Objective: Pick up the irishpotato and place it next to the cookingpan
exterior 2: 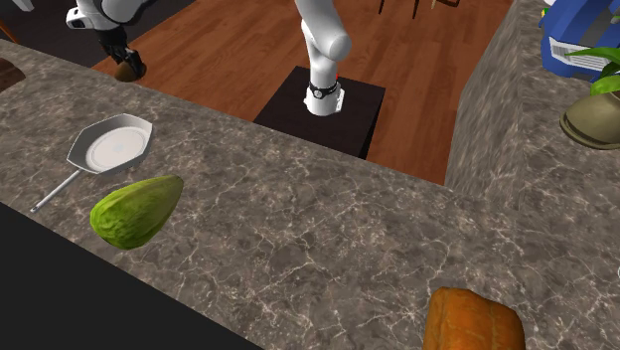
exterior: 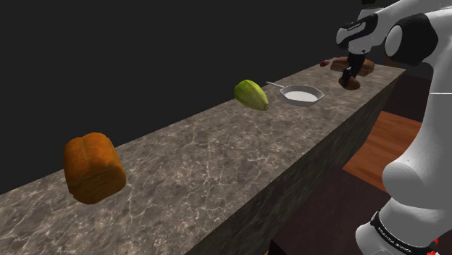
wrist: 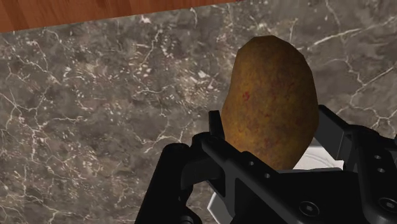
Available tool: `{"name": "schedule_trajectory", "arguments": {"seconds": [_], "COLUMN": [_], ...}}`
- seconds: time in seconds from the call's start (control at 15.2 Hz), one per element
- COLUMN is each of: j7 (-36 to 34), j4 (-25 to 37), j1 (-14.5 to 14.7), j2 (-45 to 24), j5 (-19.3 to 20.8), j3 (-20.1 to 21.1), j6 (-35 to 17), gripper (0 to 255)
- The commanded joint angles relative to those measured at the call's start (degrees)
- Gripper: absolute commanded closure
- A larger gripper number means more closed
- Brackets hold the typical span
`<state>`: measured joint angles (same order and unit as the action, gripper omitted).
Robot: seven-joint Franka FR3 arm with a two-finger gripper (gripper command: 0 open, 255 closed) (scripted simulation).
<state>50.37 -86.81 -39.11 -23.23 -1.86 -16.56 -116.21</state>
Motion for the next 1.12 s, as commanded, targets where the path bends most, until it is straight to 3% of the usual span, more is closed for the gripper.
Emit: {"name": "schedule_trajectory", "arguments": {"seconds": [0.0, 1.06], "j7": [0.0, 0.1], "j4": [-1.0, -7.6], "j1": [0.0, -0.2], "j2": [-0.5, -4.5], "j5": [-0.1, -1.2], "j3": [0.1, 0.7], "j6": [-1.5, -12.0], "gripper": [255, 255]}}
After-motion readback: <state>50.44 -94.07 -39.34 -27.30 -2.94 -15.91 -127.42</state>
